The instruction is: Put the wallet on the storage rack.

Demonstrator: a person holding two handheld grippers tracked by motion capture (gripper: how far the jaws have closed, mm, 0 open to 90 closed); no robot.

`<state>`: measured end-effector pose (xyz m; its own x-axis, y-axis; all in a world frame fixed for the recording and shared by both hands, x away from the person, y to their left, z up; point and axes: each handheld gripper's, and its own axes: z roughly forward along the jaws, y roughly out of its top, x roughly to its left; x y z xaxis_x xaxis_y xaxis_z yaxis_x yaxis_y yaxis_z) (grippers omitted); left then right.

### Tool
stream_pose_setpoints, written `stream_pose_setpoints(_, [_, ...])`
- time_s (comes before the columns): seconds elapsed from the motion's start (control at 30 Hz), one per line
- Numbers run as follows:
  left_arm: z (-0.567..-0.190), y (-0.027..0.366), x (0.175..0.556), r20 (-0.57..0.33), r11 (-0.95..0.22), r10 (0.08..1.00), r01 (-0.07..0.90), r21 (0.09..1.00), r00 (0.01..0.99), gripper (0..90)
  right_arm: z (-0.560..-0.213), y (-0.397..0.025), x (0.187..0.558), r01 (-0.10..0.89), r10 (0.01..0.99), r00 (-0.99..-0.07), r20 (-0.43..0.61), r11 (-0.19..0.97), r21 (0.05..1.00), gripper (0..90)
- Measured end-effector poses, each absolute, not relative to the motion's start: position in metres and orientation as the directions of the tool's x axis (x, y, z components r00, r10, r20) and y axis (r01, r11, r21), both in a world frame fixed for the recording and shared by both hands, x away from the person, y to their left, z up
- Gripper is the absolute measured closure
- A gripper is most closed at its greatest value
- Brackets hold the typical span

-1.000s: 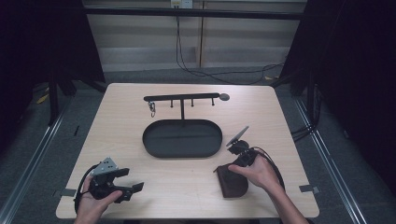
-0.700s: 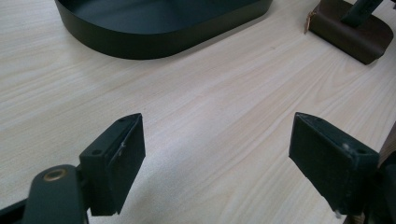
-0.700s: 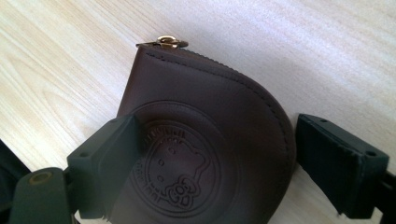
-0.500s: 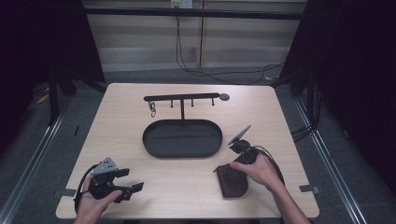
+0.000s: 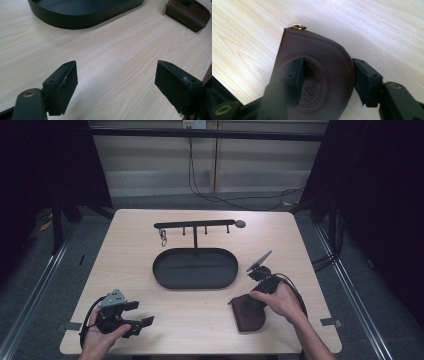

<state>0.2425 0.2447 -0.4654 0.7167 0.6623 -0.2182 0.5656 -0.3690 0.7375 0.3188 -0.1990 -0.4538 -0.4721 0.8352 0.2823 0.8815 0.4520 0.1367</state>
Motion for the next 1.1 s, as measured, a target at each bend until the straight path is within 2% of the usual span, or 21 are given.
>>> stream_pose_setpoints(0.3, [-0.465,0.245,0.243,-0.223,-0.368,0.659,0.566,0.738,0.719,18.5,-0.448,-0.203,0.318,0.889,0.845,-0.458,0.276,0.435,0.143,54.8])
stream_pose_setpoints(0.33, [-0.465,0.245,0.243,-0.223,-0.368,0.659,0.566,0.738,0.719,18.4,-0.446,-0.203,0.318,0.889,0.845,-0.459,0.274,0.435,0.147,58.1])
stream_pose_setpoints(0.37, [-0.465,0.245,0.242,-0.226,-0.366,0.659,0.568,0.738,0.718,18.4,-0.444,-0.202,0.318,0.887,0.849,-0.461,0.259,0.435,0.152,70.2])
stream_pose_setpoints(0.43, [-0.465,0.245,0.242,-0.226,-0.364,0.659,0.567,0.739,0.718,18.5,-0.439,-0.204,0.319,0.888,0.845,-0.458,0.277,0.424,0.175,74.1])
stream_pose_setpoints(1.1, [-0.465,0.246,0.243,-0.226,-0.366,0.659,0.569,0.736,0.717,18.4,-0.415,-0.199,0.32,0.873,0.839,-0.485,0.245,0.45,0.186,81.0])
